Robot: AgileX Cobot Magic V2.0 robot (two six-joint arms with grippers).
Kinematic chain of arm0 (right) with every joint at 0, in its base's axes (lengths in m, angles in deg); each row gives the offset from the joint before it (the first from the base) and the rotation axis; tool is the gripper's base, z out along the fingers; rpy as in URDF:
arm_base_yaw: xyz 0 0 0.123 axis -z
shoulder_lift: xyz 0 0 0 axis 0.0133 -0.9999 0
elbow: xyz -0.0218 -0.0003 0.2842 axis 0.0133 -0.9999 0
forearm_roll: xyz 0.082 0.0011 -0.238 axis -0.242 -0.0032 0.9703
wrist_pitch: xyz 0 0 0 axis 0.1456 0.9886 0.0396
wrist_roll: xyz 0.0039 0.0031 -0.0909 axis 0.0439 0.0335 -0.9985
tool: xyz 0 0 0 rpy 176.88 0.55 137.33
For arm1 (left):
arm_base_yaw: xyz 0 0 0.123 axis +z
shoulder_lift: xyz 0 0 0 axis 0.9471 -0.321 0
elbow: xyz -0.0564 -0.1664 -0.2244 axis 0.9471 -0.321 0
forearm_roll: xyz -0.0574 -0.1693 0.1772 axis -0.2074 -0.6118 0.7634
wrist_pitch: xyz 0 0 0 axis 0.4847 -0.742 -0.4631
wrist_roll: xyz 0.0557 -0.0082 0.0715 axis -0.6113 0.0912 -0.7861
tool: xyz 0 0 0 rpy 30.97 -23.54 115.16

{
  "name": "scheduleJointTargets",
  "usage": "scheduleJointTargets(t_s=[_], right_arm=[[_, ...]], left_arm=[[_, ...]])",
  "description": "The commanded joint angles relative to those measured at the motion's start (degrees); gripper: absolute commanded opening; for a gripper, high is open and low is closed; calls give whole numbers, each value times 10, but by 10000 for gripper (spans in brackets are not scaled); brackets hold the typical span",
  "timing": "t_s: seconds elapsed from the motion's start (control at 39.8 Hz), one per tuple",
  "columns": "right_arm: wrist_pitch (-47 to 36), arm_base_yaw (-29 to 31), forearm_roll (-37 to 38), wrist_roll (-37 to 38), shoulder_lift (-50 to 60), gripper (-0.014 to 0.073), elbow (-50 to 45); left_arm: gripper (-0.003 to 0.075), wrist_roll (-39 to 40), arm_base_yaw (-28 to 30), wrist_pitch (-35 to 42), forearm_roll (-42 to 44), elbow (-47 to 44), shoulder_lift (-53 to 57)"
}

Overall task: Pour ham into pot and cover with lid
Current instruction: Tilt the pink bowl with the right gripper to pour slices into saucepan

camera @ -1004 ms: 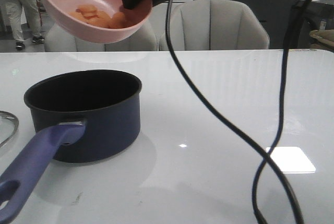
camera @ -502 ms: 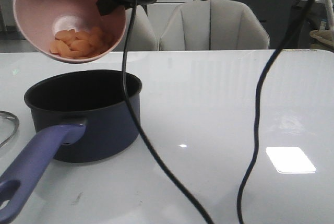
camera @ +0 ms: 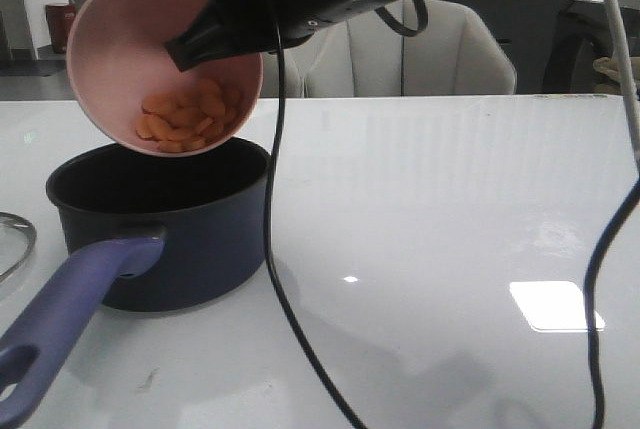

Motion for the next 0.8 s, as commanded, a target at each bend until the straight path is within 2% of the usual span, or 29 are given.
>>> scheduleJointTargets(t_s=[0.0, 0.38, 0.58, 0.78], right_arm=[[-84, -5, 43, -21, 26, 138, 16], [-199, -22, 65, -98, 20, 138, 15], [-249, -23, 69, -136, 13, 138, 15], [-368, -23, 91, -139, 0, 138, -11]], left_arm=[[615, 2, -5, 47, -3, 12, -7], [558, 2, -5, 47, -3, 12, -7], [502, 2, -5, 47, -3, 12, -7], [442, 2, -5, 47, -3, 12, -7]])
